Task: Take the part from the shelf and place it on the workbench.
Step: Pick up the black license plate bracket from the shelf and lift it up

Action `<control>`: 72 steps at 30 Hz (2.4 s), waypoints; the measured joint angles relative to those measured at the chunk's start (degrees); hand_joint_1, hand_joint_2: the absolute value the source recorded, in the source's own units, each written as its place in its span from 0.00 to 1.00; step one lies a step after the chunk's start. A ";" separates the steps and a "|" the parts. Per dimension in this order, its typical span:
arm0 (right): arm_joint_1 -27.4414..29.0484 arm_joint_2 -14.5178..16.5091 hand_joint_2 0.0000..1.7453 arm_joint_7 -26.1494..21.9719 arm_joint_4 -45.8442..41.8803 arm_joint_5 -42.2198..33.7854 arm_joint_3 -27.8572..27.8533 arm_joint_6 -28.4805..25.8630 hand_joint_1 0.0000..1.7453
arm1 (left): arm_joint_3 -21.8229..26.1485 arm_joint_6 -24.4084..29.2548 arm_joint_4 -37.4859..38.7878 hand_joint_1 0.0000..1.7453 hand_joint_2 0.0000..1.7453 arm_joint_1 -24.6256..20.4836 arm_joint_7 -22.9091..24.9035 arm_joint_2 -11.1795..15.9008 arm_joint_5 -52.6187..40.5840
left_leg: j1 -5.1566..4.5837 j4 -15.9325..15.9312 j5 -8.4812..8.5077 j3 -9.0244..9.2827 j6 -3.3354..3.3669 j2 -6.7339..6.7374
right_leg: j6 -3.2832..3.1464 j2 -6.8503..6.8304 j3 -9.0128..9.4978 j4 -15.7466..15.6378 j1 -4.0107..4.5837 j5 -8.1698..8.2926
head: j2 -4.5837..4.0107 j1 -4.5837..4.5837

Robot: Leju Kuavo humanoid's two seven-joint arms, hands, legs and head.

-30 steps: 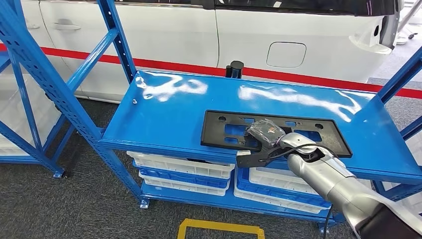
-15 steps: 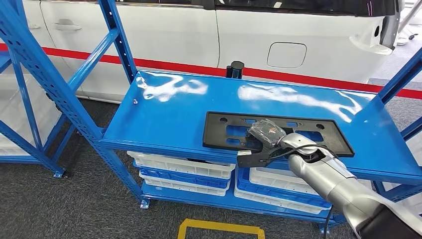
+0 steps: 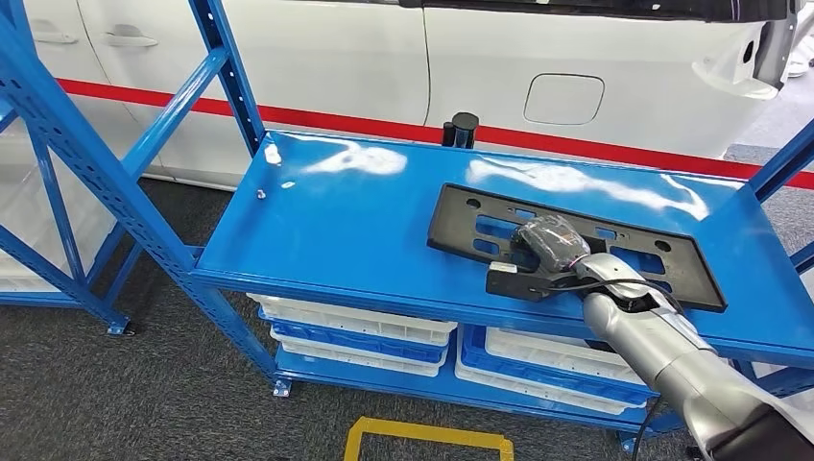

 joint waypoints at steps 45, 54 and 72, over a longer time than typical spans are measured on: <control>7.42 8.20 1.00 -14.99 -4.82 -3.49 -26.38 -24.39 1.00 | 0.87 2.57 -0.01 0.00 1.00 -1.13 -5.47 0.09 -1.55 | 0.17 -0.02 -0.04 -0.46 -0.05 -0.01 | -0.03 -0.09 -0.39 0.02 0.17 -0.08 | 0.00 0.00; 8.62 12.10 1.00 -14.89 -10.28 -1.53 -30.50 -23.38 1.00 | 1.10 2.74 -0.01 0.00 1.00 -1.63 -6.95 0.09 -1.80 | 0.19 -0.03 -0.07 -0.45 -0.10 -0.02 | -0.14 -0.11 -0.82 0.02 0.17 -0.16 | 0.00 0.01; 10.32 13.97 1.00 -14.74 -18.73 1.88 -33.89 -23.89 1.00 | 1.69 3.93 -0.01 0.00 1.00 -1.75 -8.41 0.05 -2.45 | 0.18 -0.02 -0.06 -0.51 -0.10 -0.05 | -0.13 -0.13 -0.46 0.03 0.17 -0.15 | 0.00 0.00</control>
